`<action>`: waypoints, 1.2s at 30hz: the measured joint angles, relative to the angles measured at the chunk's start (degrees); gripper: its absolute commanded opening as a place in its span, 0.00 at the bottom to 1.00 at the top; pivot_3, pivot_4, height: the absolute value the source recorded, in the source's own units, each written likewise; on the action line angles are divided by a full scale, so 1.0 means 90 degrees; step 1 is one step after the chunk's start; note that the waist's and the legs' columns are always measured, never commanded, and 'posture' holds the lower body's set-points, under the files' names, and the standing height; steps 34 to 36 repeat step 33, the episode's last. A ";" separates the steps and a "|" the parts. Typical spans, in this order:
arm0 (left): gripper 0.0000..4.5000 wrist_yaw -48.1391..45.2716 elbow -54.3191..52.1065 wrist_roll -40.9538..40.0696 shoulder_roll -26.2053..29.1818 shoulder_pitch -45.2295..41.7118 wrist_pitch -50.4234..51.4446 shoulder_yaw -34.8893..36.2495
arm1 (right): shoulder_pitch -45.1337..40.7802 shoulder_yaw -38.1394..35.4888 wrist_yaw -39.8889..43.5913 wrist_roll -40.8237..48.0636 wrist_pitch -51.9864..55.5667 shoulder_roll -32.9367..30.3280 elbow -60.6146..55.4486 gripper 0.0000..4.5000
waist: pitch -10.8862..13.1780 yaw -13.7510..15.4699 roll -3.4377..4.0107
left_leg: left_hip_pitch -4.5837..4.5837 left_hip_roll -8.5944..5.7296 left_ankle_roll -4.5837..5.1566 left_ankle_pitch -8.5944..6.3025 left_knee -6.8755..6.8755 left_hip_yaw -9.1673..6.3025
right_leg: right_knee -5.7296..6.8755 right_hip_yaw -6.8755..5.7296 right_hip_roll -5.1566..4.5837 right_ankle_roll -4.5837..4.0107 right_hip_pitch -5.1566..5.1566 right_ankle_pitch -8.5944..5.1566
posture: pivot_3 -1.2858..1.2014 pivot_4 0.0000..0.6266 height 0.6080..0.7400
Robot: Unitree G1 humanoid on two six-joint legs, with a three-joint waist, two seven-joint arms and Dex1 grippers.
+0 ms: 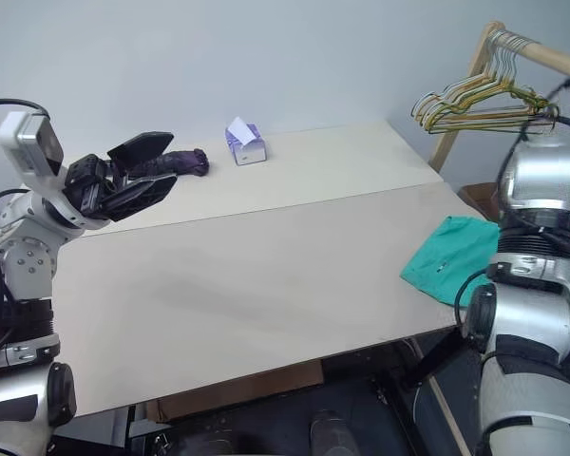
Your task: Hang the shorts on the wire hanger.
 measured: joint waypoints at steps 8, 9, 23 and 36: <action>1.00 0.0493 -0.0061 0.0140 0.0144 0.0625 -0.0016 0.0329 | 0.0356 0.2028 0.1841 -0.0884 -0.1479 0.0421 -0.0111 0.99 | 0.0000 0.0010 0.0000 | 0.0005 0.0000 0.0000 0.0000 -0.0001 -0.0007 | 0.0000 -0.0002 0.0000 0.0000 0.0004 0.0000 | 0.53 0.00 1.00; 1.00 0.0548 -0.0077 0.0174 0.0156 0.0749 -0.0016 0.0350 | 0.0456 0.2156 0.2106 -0.0888 -0.1594 0.0517 -0.0111 0.99 | 0.0000 0.0028 -0.0001 | 0.0002 0.0000 0.0000 0.0000 -0.0001 -0.0012 | 0.0000 -0.0006 0.0000 0.0000 0.0003 0.0001 | 0.53 0.00 1.00; 1.00 0.1480 -0.1228 0.0252 0.0426 0.3059 0.0096 0.1090 | 0.3291 0.2878 0.7302 0.0417 -0.2022 0.0442 -0.2564 0.99 | 0.0000 0.0852 -0.0003 | 0.0002 -0.0001 -0.0001 0.0000 0.0005 -0.0019 | 0.0002 -0.0021 -0.0003 -0.0001 0.0004 0.0001 | 0.59 0.00 1.00; 1.00 0.2131 -0.1753 0.0785 0.0472 0.3675 0.0001 0.1060 | 0.3818 0.3296 0.8753 0.0331 -0.2646 -0.0039 -0.3327 0.99 | -0.0001 0.1278 -0.0020 | 0.0007 0.0000 -0.0002 -0.0001 0.0006 -0.0003 | -0.0023 -0.0022 -0.0002 -0.0007 0.0012 0.0004 | 0.61 0.00 1.00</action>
